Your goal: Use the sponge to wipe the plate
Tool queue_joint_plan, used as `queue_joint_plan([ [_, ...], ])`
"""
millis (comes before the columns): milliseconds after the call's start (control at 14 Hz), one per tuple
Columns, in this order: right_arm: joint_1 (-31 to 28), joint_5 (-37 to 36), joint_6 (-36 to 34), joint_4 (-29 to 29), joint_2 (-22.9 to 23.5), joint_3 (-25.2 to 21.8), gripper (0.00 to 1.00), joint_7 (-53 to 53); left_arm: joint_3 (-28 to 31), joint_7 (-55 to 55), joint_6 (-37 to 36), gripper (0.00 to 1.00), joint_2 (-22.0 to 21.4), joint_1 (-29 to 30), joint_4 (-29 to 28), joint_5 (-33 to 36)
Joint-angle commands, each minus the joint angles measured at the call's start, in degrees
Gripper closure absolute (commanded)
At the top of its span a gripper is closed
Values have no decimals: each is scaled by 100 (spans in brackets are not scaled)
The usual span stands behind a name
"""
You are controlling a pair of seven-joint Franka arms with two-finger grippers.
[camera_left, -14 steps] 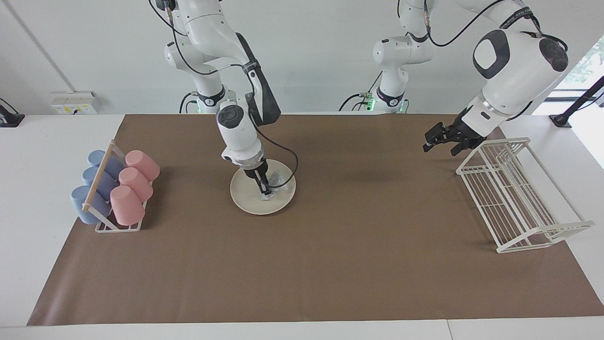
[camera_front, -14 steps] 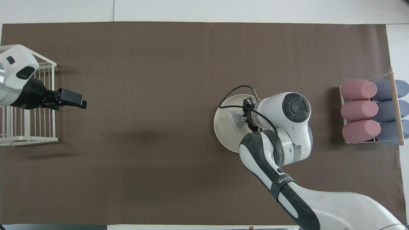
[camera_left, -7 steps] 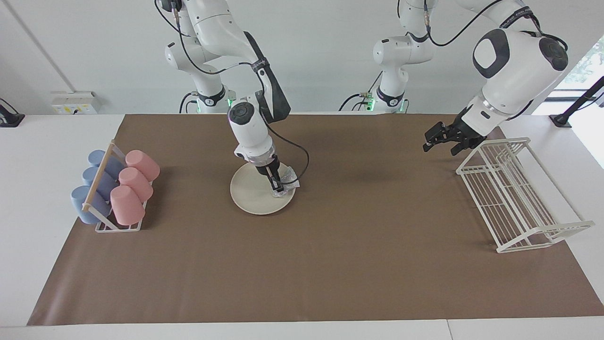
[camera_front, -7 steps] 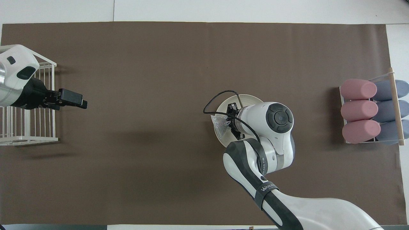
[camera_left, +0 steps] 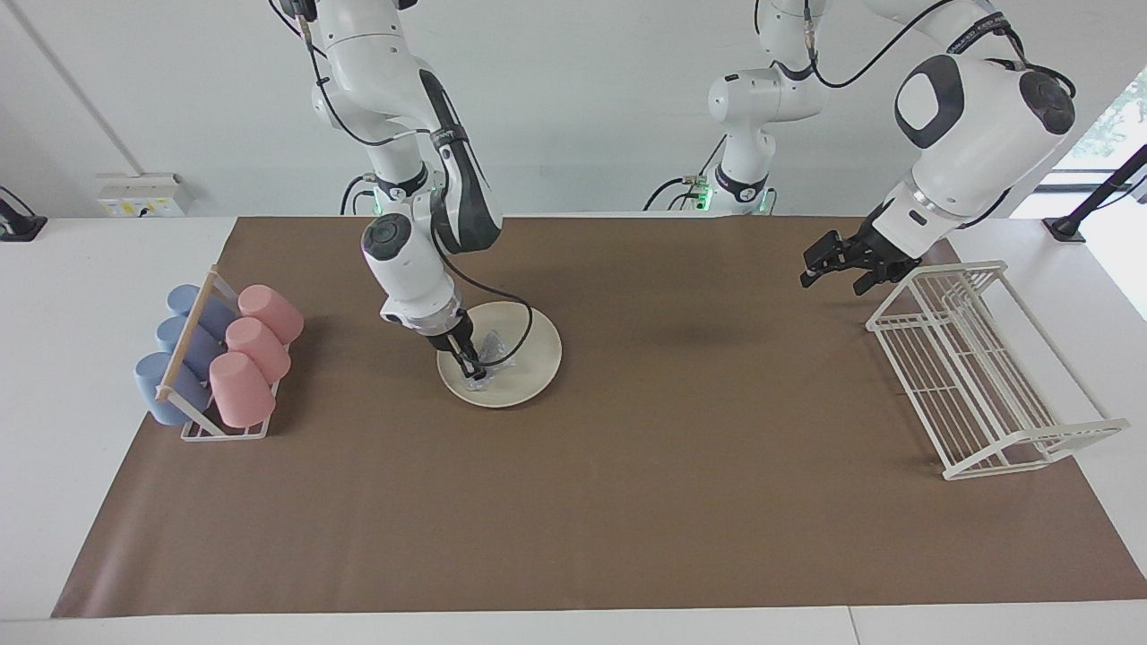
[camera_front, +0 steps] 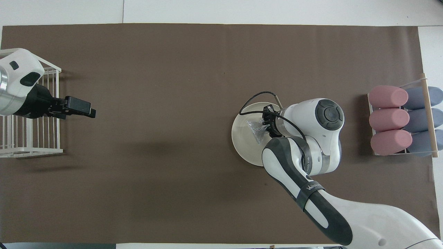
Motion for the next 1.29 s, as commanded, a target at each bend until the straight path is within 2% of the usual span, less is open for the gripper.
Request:
queue_joint_plan([
  [0,20,26,15,-137,158,22,100,-121,12,-99,-40,0,-92,-28,-40,123],
  [430,802,52,348,-128,202,31,100,1547,4,-99,-23,0,-92,-28,-40,123],
  [716,821,87,314,12,211,31,100,1839,12,-99,-14,0,-92,-20,-40,123],
  [1074,997,70,-967,1311,228,14,100,3034,4,-55,-40,0,-101,6,-49,123],
  [1218,979,17,-1564,1838,202,-22,100,3227,12,-63,-49,0,-153,51,-162,-313],
])
